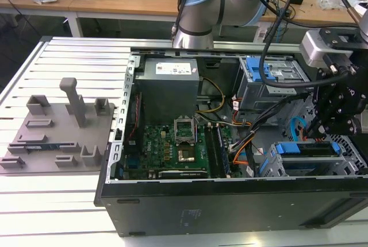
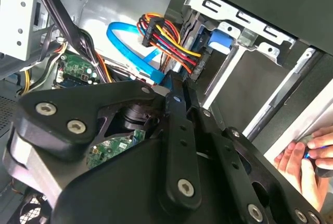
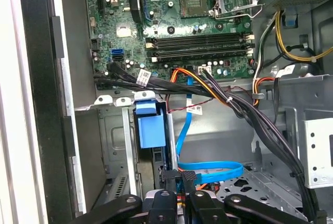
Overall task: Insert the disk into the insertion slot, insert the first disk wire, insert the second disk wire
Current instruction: 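Insert the second disk wire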
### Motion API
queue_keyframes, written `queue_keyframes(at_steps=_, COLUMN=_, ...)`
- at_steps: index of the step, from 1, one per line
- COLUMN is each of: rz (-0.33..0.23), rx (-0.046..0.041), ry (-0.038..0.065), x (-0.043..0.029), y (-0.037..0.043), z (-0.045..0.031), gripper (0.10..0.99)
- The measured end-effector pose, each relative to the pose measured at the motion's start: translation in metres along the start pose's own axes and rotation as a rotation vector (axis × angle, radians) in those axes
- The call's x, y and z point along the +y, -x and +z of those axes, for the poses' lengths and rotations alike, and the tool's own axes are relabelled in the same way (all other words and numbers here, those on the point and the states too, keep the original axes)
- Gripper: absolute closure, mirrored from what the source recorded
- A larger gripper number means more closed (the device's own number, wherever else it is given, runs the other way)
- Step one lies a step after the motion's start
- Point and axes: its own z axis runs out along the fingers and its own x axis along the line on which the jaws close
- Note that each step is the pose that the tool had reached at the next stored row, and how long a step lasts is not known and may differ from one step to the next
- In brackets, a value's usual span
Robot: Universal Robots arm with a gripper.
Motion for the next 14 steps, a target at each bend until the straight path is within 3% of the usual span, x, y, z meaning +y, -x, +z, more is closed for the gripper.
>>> queue_keyframes(at_steps=14, rz=0.000, rx=-0.0028, ry=0.000, x=-0.0007, y=-0.0072, z=0.0023, gripper=0.925)
